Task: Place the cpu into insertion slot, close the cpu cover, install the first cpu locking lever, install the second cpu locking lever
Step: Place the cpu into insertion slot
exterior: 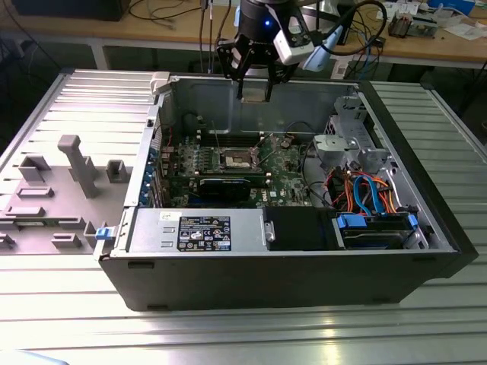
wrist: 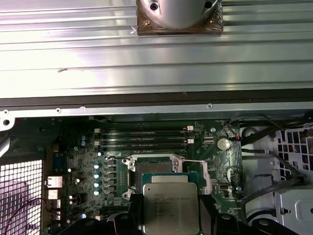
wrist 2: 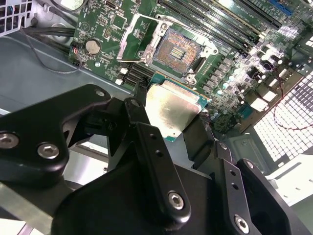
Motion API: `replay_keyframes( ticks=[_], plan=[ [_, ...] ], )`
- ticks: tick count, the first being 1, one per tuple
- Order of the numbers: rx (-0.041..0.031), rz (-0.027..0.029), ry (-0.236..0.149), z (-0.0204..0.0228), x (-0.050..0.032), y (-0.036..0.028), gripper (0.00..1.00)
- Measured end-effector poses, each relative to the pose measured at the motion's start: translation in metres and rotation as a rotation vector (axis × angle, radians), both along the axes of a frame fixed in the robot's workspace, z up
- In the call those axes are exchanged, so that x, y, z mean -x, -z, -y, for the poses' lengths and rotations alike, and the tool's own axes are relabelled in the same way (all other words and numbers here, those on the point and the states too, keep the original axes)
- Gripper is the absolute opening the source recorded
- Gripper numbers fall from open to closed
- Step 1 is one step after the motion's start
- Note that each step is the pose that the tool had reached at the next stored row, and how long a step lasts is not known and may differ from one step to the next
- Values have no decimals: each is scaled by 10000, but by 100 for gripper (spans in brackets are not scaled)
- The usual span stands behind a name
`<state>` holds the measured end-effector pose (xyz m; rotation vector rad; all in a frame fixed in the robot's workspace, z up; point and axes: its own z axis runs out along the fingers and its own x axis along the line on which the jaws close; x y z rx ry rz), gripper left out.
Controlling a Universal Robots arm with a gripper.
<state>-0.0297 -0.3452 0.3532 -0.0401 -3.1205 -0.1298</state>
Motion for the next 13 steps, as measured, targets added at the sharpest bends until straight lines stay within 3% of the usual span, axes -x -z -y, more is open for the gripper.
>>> replay_keyframes(
  ticks=[2,13],
  plan=[
    [0,0,0,0,0,107,55],
    [-1,0,0,0,0,125,55]
  ],
)
